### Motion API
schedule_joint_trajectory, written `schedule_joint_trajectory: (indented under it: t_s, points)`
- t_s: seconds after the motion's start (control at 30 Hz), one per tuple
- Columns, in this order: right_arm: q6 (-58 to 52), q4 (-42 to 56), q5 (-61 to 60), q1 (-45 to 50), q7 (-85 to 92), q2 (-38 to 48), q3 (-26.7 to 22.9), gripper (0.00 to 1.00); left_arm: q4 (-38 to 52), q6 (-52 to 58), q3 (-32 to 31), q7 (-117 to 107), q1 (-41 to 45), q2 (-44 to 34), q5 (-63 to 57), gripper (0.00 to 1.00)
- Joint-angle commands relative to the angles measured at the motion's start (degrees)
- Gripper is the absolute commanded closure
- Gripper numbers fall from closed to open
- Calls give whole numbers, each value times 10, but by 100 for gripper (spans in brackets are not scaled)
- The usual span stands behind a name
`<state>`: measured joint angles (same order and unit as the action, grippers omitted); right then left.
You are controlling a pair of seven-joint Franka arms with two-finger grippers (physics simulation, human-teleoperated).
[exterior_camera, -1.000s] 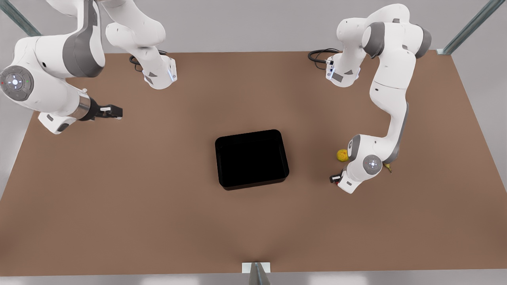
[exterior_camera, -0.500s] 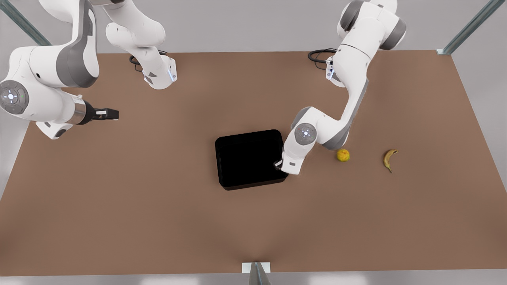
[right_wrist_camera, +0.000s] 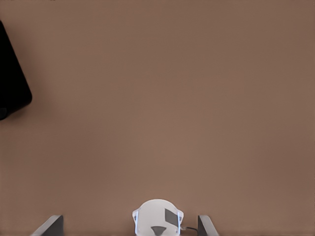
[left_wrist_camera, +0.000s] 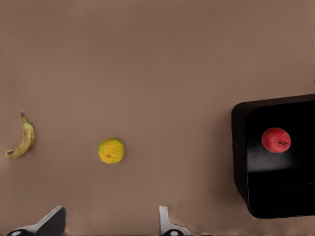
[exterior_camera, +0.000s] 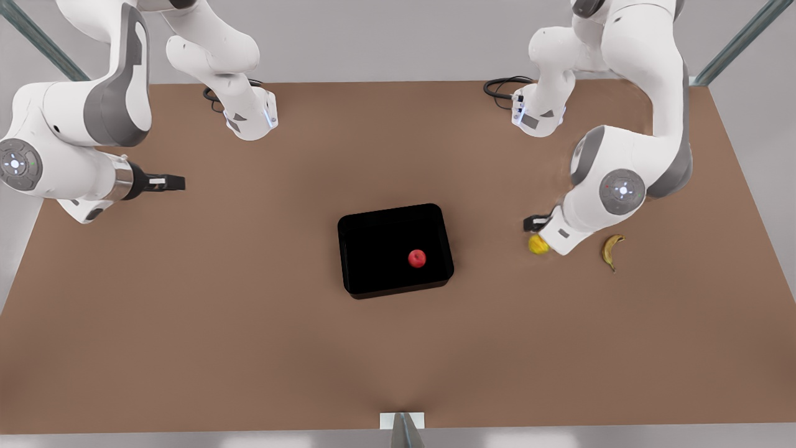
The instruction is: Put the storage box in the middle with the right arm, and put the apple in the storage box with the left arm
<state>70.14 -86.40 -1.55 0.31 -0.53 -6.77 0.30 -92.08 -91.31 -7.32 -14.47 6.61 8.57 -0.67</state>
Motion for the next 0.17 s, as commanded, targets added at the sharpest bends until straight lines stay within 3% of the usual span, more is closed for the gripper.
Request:
schedule_joint_trajectory:
  t_s: [0.0, 0.13]
  points:
    - [0, 0, -2, 0, 0, 0, 0, 0, -6, 2, 9, 1, 0, -18, 2, 0]
    - [1, 2, -3, -9, 1, 0, -1, 0, -29, 4, 21, 2, -7, -80, 2, 0]
